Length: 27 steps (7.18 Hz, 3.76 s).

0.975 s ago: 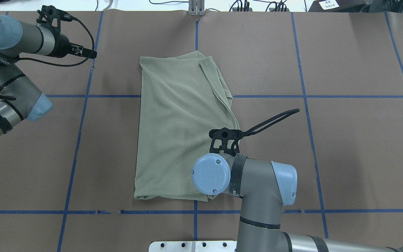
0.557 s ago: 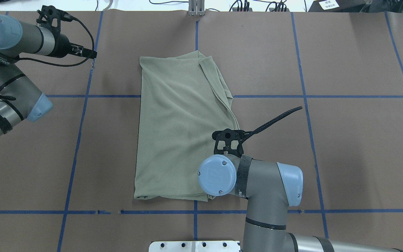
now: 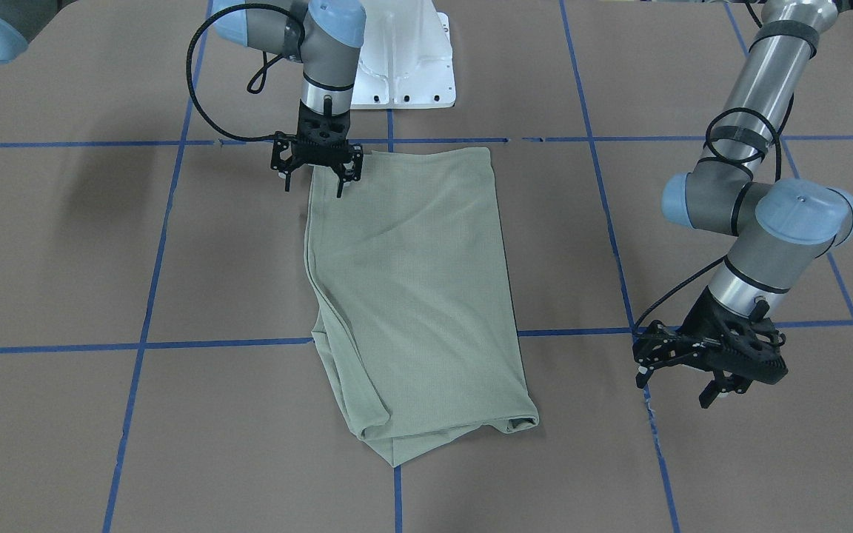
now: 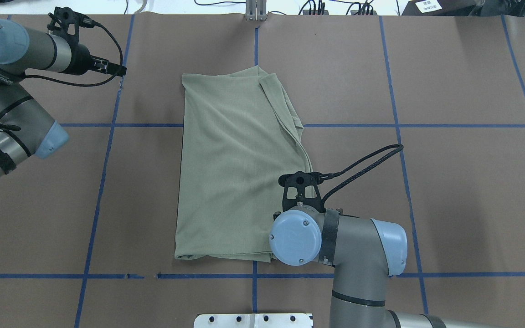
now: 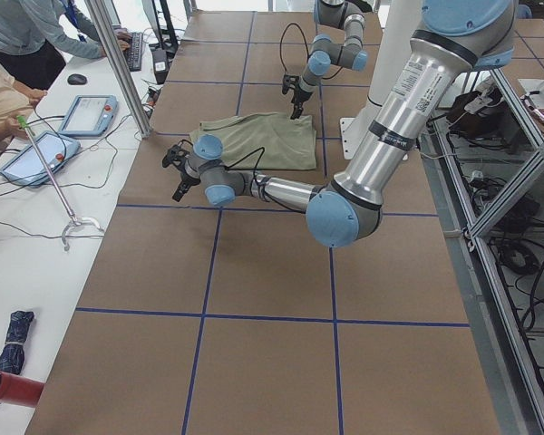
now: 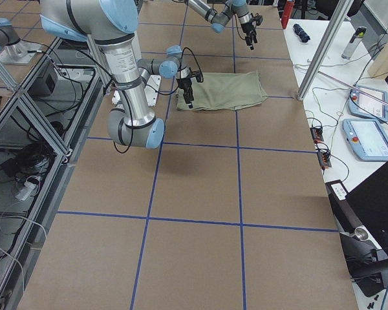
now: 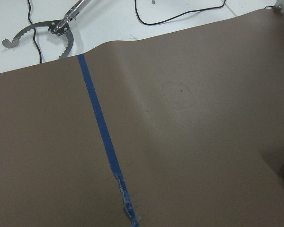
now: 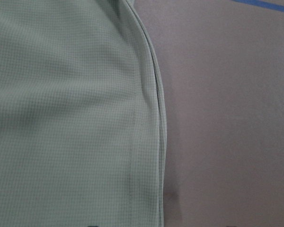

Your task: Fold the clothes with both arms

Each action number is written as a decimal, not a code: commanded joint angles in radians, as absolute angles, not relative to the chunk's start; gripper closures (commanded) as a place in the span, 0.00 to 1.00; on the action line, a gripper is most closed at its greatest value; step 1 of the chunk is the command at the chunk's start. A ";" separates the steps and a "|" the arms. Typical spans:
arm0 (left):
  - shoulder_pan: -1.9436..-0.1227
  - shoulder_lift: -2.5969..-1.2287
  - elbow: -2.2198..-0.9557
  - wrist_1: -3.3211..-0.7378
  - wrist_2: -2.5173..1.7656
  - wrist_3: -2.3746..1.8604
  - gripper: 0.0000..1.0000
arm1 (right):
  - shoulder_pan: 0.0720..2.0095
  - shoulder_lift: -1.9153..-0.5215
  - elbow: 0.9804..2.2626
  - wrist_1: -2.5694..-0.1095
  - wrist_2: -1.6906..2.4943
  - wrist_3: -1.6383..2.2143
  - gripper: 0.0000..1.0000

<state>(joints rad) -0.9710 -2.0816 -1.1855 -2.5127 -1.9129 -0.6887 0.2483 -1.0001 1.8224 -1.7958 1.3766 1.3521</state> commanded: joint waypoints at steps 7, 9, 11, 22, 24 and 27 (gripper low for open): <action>-0.971 -2.082 -1.184 -2.513 -1.913 -0.689 0.00 | 0.566 -0.719 1.310 -1.486 1.534 0.793 0.00; -0.971 -2.074 -1.184 -2.513 -1.913 -0.687 0.00 | 0.566 -0.730 1.304 -1.483 1.536 0.776 0.04; -0.971 -2.074 -1.186 -2.513 -1.913 -0.687 0.00 | 0.566 -0.736 1.295 -1.483 1.537 0.776 0.23; -0.971 -2.065 -1.184 -2.533 -1.913 -0.687 0.00 | 0.561 -0.722 1.267 -1.482 1.562 0.785 0.36; -0.971 -2.065 -1.184 -2.534 -1.913 -0.689 0.00 | 0.574 -0.724 1.267 -1.485 1.562 0.778 0.37; -0.966 -2.065 -1.186 -2.534 -1.913 -0.687 0.00 | 0.633 -0.788 1.269 -1.485 1.566 0.761 0.37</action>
